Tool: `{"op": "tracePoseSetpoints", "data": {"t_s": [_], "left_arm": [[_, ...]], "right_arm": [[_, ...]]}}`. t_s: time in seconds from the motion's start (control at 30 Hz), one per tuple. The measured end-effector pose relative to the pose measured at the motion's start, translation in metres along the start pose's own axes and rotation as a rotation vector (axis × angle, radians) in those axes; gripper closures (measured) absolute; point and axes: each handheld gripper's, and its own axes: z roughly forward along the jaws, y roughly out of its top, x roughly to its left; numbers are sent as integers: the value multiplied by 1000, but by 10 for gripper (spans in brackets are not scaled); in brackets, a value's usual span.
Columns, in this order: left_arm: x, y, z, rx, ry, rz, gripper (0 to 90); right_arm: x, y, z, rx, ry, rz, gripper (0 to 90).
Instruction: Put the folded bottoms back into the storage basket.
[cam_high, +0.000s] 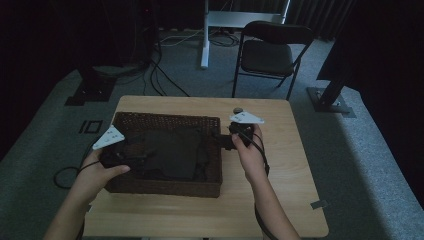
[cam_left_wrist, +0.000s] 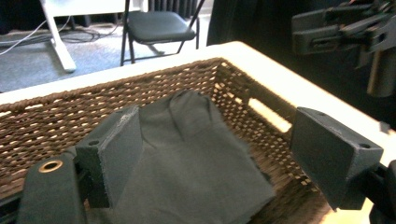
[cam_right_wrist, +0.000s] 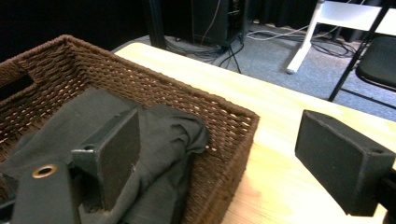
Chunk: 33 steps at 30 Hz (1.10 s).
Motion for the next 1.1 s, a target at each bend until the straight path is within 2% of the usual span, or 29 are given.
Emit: {"op": "tracePoseSetpoints", "data": {"t_s": [0.23, 0.6, 0.73, 1.1], "left_arm": [[-7, -4, -20, -37, 9, 11, 184], [-15, -24, -33, -43, -7, 30, 184], [-20, -33, -36, -59, -23, 21, 184], [-32, -56, -46, -84, 5, 37, 184]], "right_arm": [[-12, -8, -12, -15, -17, 22, 138], [-29, -25, -32, -23, -46, 18, 138], [-37, -34, -37, -15, -59, 26, 138], [-59, -69, -41, 33, -90, 47, 138]]}}
